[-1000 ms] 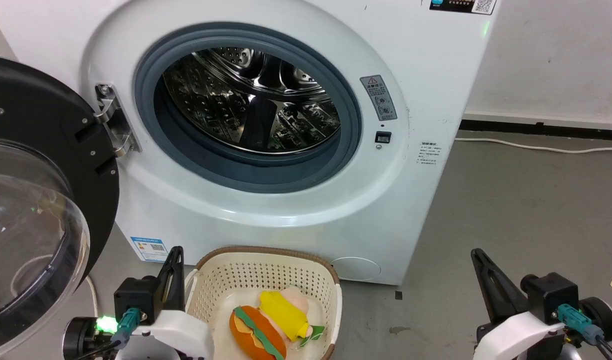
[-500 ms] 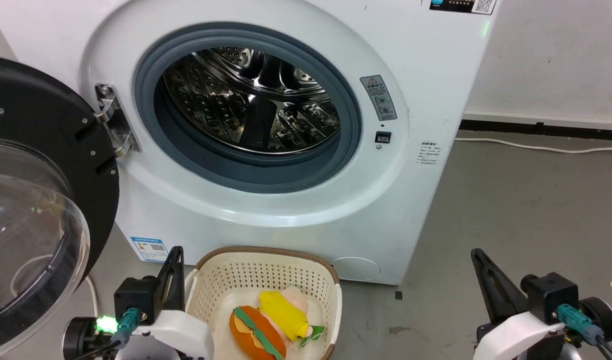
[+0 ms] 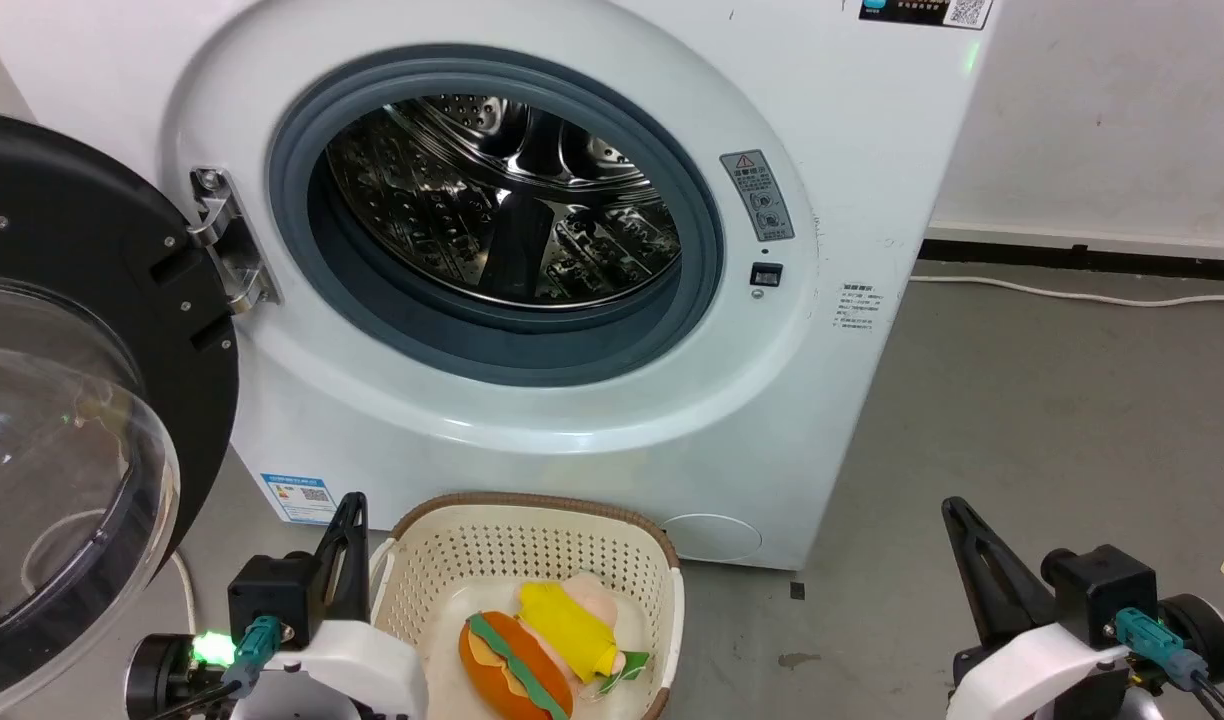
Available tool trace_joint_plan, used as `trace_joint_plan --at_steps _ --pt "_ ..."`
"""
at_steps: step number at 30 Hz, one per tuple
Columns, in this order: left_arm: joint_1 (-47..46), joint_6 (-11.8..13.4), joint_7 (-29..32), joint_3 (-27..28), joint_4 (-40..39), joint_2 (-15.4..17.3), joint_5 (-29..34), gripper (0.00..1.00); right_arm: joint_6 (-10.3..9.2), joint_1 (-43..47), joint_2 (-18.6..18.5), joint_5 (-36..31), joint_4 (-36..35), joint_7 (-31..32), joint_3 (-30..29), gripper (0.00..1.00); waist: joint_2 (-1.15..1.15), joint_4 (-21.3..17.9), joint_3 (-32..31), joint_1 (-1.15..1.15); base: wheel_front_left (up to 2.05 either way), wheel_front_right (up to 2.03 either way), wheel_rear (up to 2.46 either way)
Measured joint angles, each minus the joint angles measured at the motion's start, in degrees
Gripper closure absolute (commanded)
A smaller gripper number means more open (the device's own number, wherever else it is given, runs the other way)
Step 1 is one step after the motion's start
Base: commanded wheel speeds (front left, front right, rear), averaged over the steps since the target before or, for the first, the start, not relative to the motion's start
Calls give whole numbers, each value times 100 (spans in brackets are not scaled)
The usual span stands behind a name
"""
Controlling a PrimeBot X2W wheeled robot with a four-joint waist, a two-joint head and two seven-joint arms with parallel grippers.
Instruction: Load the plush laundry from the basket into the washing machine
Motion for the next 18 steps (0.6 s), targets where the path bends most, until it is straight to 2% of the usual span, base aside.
trace_joint_plan --at_steps 1,2,18 --pt "0 0 0 -2 0 0 0 100 0 0 0 0 0 0 -2 100 0 0 0 0 0 0 0" --pt "0 2 0 0 2 0 0 0 0 2 0 1 0 0 0 0 0 0 0 0 0 0 0" --pt "-3 54 -105 -107 13 -1 0 0 0 3 0 93 0 -91 -73 0 0 -43 122 0 0 0 0"
